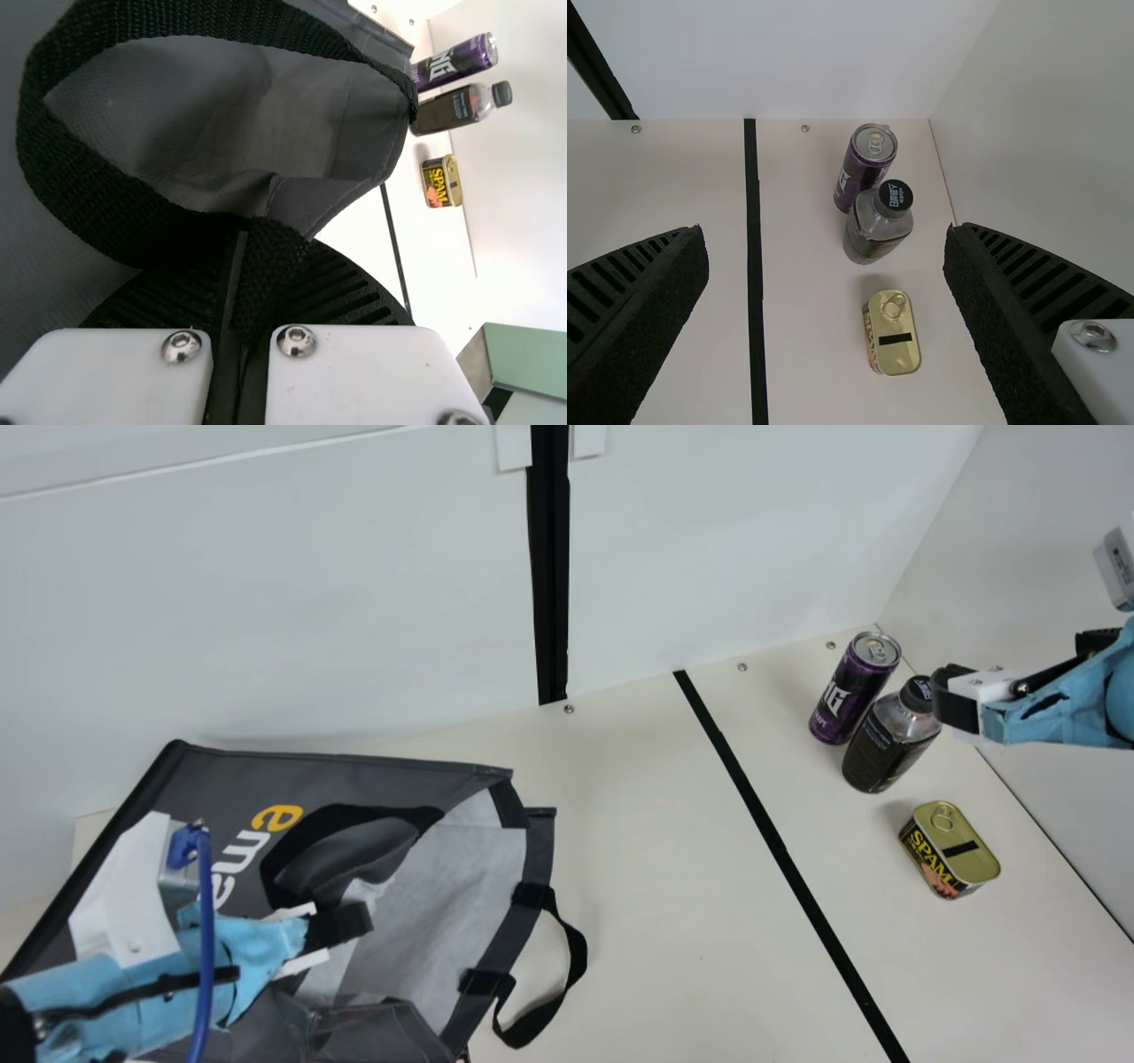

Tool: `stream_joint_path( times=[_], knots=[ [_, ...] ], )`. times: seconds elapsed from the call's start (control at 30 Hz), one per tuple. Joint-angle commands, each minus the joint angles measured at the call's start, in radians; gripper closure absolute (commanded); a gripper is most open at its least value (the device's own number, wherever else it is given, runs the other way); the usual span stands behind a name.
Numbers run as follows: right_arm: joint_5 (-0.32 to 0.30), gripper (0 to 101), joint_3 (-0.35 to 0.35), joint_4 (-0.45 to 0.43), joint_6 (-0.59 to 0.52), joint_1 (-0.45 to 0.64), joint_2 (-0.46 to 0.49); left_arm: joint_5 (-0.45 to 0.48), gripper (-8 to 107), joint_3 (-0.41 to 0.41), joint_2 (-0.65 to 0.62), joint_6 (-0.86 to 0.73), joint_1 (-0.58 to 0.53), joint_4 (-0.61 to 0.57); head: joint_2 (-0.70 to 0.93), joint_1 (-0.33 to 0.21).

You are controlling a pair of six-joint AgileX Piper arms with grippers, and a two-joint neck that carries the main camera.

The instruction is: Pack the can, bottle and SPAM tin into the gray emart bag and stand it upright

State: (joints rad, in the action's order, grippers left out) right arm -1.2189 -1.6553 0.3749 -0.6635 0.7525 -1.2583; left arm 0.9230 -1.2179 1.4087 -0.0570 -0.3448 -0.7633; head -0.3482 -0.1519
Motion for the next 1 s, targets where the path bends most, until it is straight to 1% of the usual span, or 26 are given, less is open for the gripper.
stream_joint_path(
  times=[0.0,0.37,0.97],
  knots=[
    [0.000,6,0.000,0.000,0.000,0.000,0.000,0.003,107,-0.001,0.002,-0.005,0.006,-0.012,-0.001,-0.023],
    [0.000,6,0.000,0.000,0.000,0.000,0.000,0.019,107,-0.007,0.004,-0.037,0.042,-0.049,-0.001,-0.023],
    [0.000,6,0.000,0.000,0.000,0.000,0.000,0.018,107,-0.014,0.009,-0.047,0.074,-0.034,-0.001,-0.023]
  ],
)
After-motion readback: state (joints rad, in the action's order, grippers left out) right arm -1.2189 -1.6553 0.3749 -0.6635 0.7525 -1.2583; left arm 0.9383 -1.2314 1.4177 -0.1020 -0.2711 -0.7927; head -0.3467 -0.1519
